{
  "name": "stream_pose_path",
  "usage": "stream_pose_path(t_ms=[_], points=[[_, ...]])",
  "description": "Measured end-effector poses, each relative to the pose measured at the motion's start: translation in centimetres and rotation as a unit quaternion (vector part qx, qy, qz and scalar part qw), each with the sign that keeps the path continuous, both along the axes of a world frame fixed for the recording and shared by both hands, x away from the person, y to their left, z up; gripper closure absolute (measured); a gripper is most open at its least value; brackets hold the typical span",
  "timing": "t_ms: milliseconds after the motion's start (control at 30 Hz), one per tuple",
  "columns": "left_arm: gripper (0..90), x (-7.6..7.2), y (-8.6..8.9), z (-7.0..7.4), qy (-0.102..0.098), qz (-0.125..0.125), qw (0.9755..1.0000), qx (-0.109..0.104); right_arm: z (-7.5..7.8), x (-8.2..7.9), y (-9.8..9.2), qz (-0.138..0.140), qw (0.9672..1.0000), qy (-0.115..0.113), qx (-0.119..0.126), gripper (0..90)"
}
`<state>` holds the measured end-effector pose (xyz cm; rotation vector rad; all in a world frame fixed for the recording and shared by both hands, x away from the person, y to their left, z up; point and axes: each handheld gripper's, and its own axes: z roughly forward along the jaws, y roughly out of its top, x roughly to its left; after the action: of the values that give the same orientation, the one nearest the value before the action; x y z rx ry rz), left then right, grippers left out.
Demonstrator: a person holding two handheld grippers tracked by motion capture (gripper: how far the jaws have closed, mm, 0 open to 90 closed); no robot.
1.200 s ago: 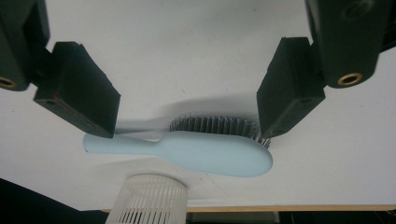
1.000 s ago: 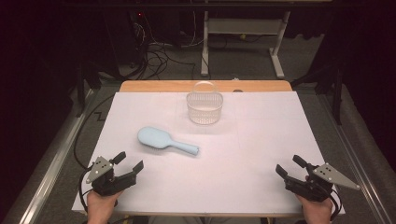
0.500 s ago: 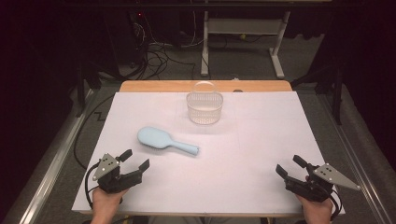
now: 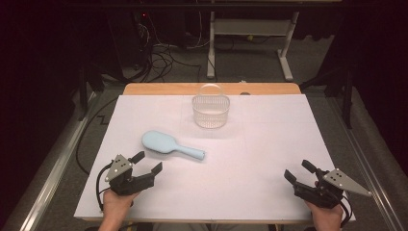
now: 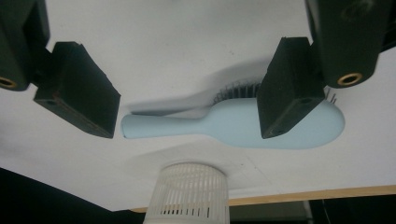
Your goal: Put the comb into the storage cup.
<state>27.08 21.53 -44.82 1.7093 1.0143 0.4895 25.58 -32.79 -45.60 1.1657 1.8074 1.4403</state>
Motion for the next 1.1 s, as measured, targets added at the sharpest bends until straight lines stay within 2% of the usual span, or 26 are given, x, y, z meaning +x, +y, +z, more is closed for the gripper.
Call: stream_pose_path(t_ms=[1000, 1100], points=[[21.0, 1.9, -4.0, 0.2, 0.017, -0.042, 0.9989, 0.006, -0.1, 0.1, 0.0, 0.004, 1.0000, 0.005, 0.003, 22.2], [21.0, 2.2, -4.6, 0.4, 0.018, -0.046, 0.9987, 0.012, -0.1, 0.1, 0.0, 0.005, 1.0000, 0.006, 0.004, 22.2]])
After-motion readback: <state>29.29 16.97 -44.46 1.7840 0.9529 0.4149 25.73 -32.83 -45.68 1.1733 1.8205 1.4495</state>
